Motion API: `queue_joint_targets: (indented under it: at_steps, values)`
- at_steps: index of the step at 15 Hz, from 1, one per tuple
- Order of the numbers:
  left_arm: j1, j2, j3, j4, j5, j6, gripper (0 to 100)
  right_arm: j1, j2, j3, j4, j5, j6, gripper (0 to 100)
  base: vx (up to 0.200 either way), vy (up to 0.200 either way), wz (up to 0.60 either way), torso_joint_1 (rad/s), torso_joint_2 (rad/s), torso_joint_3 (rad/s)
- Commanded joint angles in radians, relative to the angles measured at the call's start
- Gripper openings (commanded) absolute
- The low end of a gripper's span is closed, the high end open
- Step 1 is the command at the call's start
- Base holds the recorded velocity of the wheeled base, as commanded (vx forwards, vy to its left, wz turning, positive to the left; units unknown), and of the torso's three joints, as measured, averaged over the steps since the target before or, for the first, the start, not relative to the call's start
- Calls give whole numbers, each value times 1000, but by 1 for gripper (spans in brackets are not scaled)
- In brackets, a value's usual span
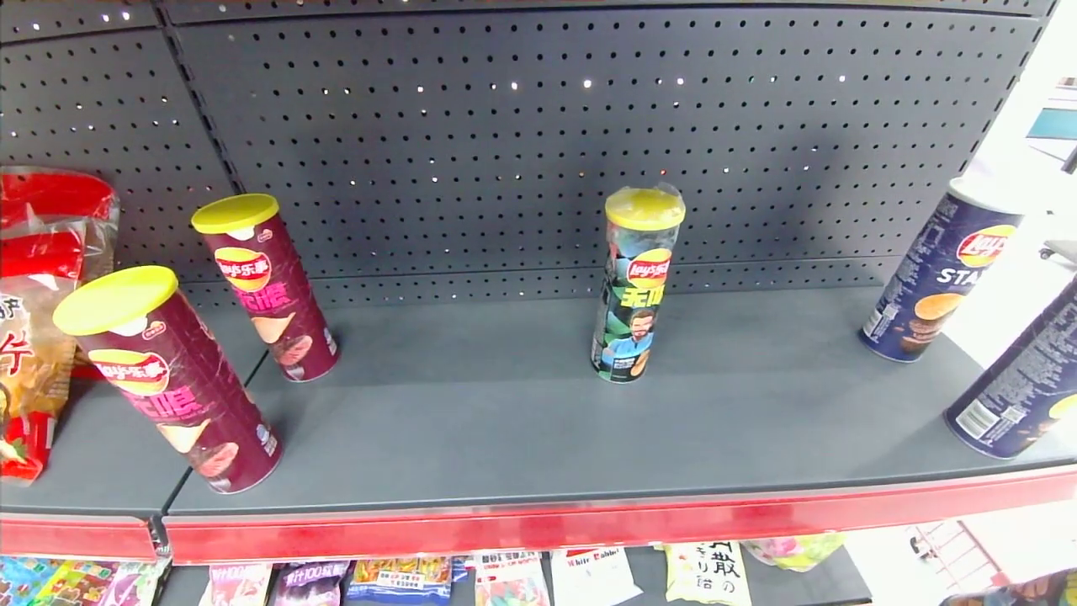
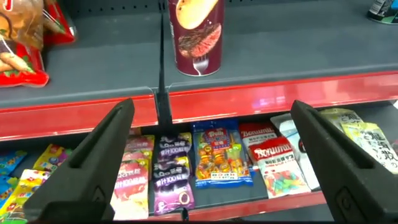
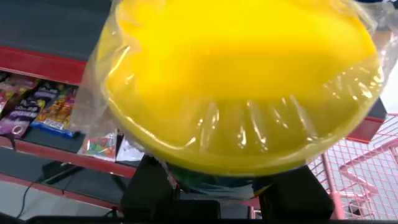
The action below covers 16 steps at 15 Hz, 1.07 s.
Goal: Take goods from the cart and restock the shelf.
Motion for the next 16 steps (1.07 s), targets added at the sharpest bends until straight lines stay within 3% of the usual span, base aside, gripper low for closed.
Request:
queue_joint_targets:
  at_steps: [1, 3, 4, 5, 6, 7, 8, 9, 10, 11, 12, 13, 14, 15, 16]
  values:
    - [2, 0, 0, 0, -1, 1, 100, 5, 9, -4, 4, 12, 6, 0, 0, 0, 0, 0, 0, 0]
    - [2, 0, -12, -12, -12, -11, 100, 6, 21, 1, 4, 16, 6, 0, 0, 0, 0, 0, 0, 0]
    - [-35, 214, -245, -49, -47, -126, 100, 6, 31, 4, 4, 19, 6, 0, 0, 0, 0, 0, 0, 0]
    - [-53, 467, -517, -69, -60, -210, 100, 6, 35, 7, 6, 21, 6, 0, 0, 0, 0, 0, 0, 0]
    - [-72, 513, -606, -64, -96, -207, 100, 6, 32, 12, 6, 21, 6, 0, 0, 0, 0, 0, 0, 0]
    - [-144, 542, -621, -61, -308, -109, 100, 6, 35, 15, 4, 29, 6, 0, 0, 0, 0, 0, 0, 0]
    - [-156, 551, -570, -31, -429, 12, 100, 6, 43, 15, 4, 32, 6, 0, 0, 0, 0, 0, 0, 0]
    - [-158, 563, -521, -20, -483, 72, 100, 6, 46, 15, 2, 32, 6, 0, 0, 0, 0, 0, 0, 0]
    - [-164, 612, -521, -20, -524, 101, 100, 6, 46, 16, 4, 32, 6, 0, 0, 0, 0, 0, 0, 0]
    - [-164, 612, -521, -20, -524, 101, 100, 6, 46, 16, 4, 32, 6, 0, 0, 0, 0, 0, 0, 0]
    - [-168, 723, -551, -46, -570, 178, 100, 6, 43, 20, 2, 32, 6, 0, 0, 0, 0, 0, 0, 0]
    - [-210, 840, -597, -106, -569, 201, 100, 5, 37, 23, 4, 30, 6, 0, 0, 0, 0, 0, 0, 0]
    - [-250, 904, -623, -144, -555, 201, 100, 5, 38, 23, 4, 30, 6, 0, 0, 0, 0, 0, 0, 0]
    - [-291, 958, -647, -167, -505, 202, 100, 5, 37, 24, 4, 30, 6, 0, 0, 0, 0, 0, 0, 0]
    - [-359, 1027, -692, -173, -416, 202, 100, 5, 38, 24, 4, 32, 6, 0, 0, 0, 0, 0, 0, 0]
